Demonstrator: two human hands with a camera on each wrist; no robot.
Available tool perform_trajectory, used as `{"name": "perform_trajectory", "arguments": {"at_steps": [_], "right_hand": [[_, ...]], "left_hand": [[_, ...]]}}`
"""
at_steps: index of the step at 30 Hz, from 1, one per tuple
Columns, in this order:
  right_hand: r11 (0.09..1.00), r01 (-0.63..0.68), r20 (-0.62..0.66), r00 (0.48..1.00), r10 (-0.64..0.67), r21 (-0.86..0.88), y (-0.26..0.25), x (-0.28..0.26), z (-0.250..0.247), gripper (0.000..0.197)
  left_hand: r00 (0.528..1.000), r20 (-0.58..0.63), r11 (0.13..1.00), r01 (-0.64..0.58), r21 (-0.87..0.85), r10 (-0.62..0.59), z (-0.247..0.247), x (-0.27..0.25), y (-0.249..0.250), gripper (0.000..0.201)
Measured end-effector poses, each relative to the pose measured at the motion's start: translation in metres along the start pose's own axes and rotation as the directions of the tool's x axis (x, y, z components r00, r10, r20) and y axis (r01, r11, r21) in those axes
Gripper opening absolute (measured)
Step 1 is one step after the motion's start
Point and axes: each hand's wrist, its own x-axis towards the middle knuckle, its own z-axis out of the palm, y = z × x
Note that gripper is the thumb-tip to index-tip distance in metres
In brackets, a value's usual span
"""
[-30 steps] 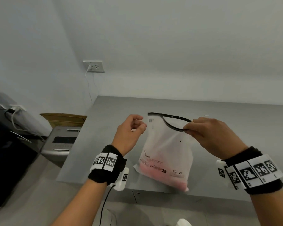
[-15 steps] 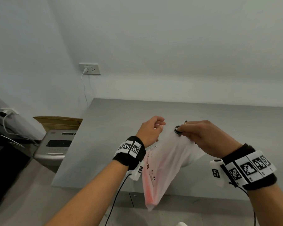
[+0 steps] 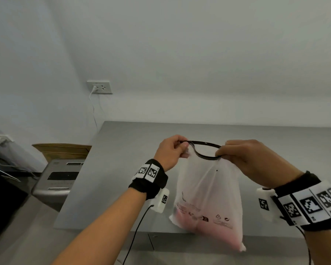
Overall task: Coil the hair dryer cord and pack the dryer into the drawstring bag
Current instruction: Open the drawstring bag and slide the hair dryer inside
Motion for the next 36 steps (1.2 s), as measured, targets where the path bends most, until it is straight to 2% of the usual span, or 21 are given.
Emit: {"name": "perform_trajectory", "arguments": {"at_steps": [3,5,7,9,11,13,15,17,19,22,28,34,36], "right_hand": [[0.982,-0.185,-0.029,0.983,0.184,-0.044,0.027,-0.013,-0.007,0.014],[0.938,-0.333,0.016,0.942,0.336,-0.093,0.04,-0.018,-0.007,0.011],[0.877,-0.457,0.104,0.875,0.473,-0.146,0.041,-0.016,-0.004,0.006],[0.822,-0.52,0.127,0.822,0.555,-0.232,0.031,-0.01,-0.001,0.007],[0.826,-0.479,0.038,0.858,0.512,-0.297,0.018,0.0,0.006,0.023],[0.896,-0.381,-0.024,0.922,0.386,-0.227,-0.004,0.016,0.016,0.036],[0.959,-0.255,-0.007,0.967,0.256,-0.122,-0.03,0.034,0.033,0.041],[0.983,-0.152,0.019,0.988,0.155,-0.103,-0.052,0.049,0.058,0.039],[0.987,-0.108,0.017,0.994,0.11,-0.123,-0.065,0.06,0.078,0.027],[0.979,-0.106,-0.027,0.994,0.103,-0.172,-0.068,0.07,0.088,0.015],[0.979,-0.064,-0.056,0.997,0.054,-0.195,-0.062,0.074,0.09,0.009],[0.973,-0.052,-0.095,0.995,0.031,-0.225,-0.053,0.067,0.086,0.019],[0.969,-0.059,-0.106,0.994,0.034,-0.24,-0.047,0.063,0.084,0.019]], "left_hand": [[0.99,-0.139,1.0,0.004,-0.018,-0.007,-0.023,-0.011,0.004,0.01],[0.989,-0.147,1.0,-0.02,0.008,0.021,-0.029,-0.023,0.012,0.008],[0.991,-0.122,0.997,-0.047,0.055,0.053,-0.027,-0.036,0.02,0.007],[0.991,-0.104,0.994,-0.069,0.082,0.078,-0.022,-0.047,0.022,0.01],[0.99,-0.115,0.993,-0.077,0.086,0.087,-0.021,-0.052,0.022,0.014],[0.987,-0.145,0.995,-0.063,0.077,0.074,-0.022,-0.056,0.022,0.015],[0.983,-0.169,0.995,-0.063,0.072,0.075,-0.022,-0.059,0.022,0.014],[0.977,-0.184,0.987,-0.086,0.134,0.11,-0.022,-0.062,0.023,0.01],[0.97,-0.205,0.978,-0.095,0.184,0.132,-0.024,-0.063,0.021,0.008],[0.967,-0.228,0.987,-0.08,0.136,0.11,-0.029,-0.065,0.019,0.012],[0.962,-0.256,0.993,-0.066,0.099,0.09,-0.028,-0.066,0.02,0.017],[0.958,-0.26,0.981,-0.072,0.182,0.118,-0.015,-0.067,0.025,0.015],[0.954,-0.277,0.984,-0.067,0.163,0.111,-0.012,-0.066,0.026,0.014]]}}
